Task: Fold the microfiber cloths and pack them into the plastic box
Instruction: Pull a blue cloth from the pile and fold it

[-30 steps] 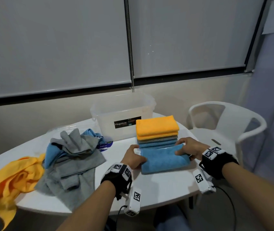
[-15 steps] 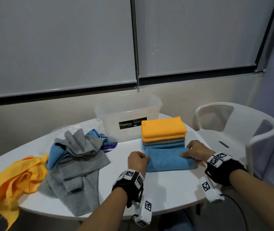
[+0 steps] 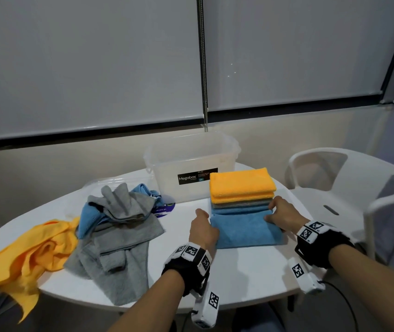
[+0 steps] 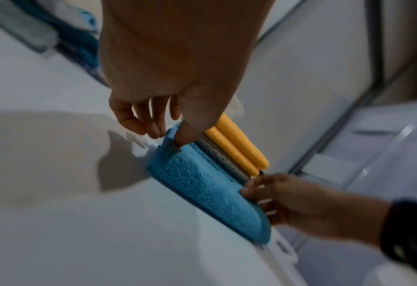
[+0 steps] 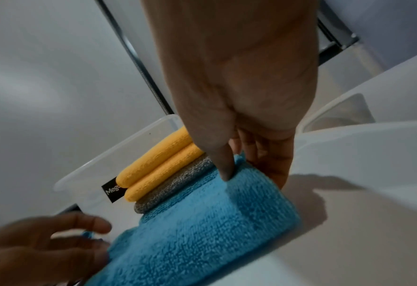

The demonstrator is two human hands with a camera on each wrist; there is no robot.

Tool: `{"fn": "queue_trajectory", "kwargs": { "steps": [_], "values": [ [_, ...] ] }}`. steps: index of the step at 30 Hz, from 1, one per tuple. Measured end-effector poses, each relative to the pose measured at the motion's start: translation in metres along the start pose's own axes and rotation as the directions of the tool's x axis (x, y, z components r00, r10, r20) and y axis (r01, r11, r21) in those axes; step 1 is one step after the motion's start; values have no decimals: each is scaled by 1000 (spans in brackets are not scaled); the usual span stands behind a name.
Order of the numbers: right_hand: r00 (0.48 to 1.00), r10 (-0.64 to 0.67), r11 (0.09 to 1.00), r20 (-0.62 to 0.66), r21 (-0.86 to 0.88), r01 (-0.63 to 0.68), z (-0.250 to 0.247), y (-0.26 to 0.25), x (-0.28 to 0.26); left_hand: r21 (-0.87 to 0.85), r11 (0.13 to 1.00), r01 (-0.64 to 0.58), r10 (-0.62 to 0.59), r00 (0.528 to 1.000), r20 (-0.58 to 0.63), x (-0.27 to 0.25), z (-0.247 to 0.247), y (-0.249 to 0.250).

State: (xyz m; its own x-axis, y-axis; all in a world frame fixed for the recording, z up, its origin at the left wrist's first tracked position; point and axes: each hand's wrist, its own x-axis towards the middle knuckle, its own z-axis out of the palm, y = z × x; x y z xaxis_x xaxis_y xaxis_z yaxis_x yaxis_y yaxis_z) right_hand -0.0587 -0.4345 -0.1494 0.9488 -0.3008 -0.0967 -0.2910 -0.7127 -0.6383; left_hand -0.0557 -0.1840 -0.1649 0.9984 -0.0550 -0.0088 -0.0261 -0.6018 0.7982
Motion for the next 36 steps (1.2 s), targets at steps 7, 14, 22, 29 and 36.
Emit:
{"fn": "queue_trajectory", "kwargs": {
  "steps": [7,14,22,29,36],
  "values": [
    [988,-138,956,63,-252,149,-15,-22,-17,321,910,-262,232,964,129,0,3,6],
    [999,-21,991,46,-129,27,-5,-10,-21,25,992,-121,121,992,25,7,-4,1],
    [999,38,992,21,-123,-35,-7,-7,-21,3,987,-158,158,987,-5,17,5,-2],
    [993,-118,961,-5,-254,113,-6,-14,-18,340,884,-322,296,947,128,13,1,-1],
    [986,-127,931,106,-330,155,10,-13,-19,463,800,-382,277,919,279,6,4,-11]
  ]
}}
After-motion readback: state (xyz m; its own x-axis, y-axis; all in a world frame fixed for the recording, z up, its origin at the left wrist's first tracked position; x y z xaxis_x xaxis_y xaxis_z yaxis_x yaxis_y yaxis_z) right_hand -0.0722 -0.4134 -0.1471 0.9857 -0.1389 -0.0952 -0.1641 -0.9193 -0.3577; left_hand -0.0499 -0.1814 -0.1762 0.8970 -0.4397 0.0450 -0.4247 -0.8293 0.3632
